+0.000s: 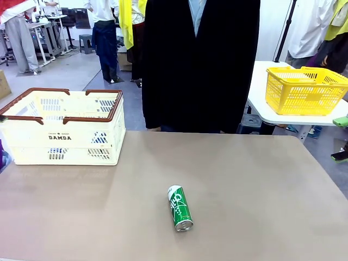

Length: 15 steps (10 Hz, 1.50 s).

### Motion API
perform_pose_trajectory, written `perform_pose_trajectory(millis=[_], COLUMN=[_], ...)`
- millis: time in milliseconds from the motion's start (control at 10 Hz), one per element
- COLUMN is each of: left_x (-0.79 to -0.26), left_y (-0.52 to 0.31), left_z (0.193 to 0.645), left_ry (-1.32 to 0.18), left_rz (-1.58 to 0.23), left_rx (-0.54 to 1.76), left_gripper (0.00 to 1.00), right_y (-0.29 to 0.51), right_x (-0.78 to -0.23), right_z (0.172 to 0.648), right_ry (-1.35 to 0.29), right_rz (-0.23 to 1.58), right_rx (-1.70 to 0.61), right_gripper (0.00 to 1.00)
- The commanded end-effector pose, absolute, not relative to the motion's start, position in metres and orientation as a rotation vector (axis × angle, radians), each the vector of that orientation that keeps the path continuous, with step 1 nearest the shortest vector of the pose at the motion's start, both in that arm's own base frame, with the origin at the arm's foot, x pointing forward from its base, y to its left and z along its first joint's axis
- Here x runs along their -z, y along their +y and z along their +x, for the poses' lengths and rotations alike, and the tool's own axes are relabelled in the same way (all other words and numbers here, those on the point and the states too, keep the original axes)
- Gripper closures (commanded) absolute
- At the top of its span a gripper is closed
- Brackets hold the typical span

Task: Place the drinks into the Shopping basket.
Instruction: Pick up one drink and place it into the Shopping basket.

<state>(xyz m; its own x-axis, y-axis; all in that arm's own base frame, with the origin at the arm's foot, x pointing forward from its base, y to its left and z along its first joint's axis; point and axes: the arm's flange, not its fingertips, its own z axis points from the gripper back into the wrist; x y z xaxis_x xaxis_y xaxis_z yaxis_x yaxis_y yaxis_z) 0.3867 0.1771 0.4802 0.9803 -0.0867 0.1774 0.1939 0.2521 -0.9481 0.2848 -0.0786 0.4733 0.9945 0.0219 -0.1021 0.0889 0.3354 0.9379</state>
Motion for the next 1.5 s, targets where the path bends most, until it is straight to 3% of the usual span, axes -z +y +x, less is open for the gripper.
perform_pose_trajectory(millis=[0,400,500,800,1000,1400], left_x=[-0.485,-0.483,-0.509,-0.570,-0.562,-0.491], left_y=[0.177,0.176,0.128,-0.034,-0.146,-0.316], left_z=[0.385,0.386,0.386,0.357,0.349,0.332], left_ry=[-0.084,-0.096,-0.053,-0.021,0.093,0.036], left_rz=[-1.309,-1.300,-1.288,-0.965,-0.777,-0.506], left_rx=[0.183,0.195,0.130,0.174,0.168,0.187], left_gripper=[0.00,0.00,0.00,0.00,0.00,0.00], right_y=[-0.077,-0.077,-0.077,-0.077,-0.077,-0.077], right_x=[-0.479,-0.479,-0.479,-0.479,-0.479,-0.479], right_z=[0.285,0.285,0.285,0.285,0.285,0.285], right_ry=[0.108,0.108,0.108,0.108,0.108,0.108], right_rz=[1.243,1.243,1.243,1.243,1.243,1.243], right_rx=[0.055,0.055,0.055,0.055,0.055,0.055], right_gripper=[0.00,0.00,0.00,0.00,0.00,0.00])
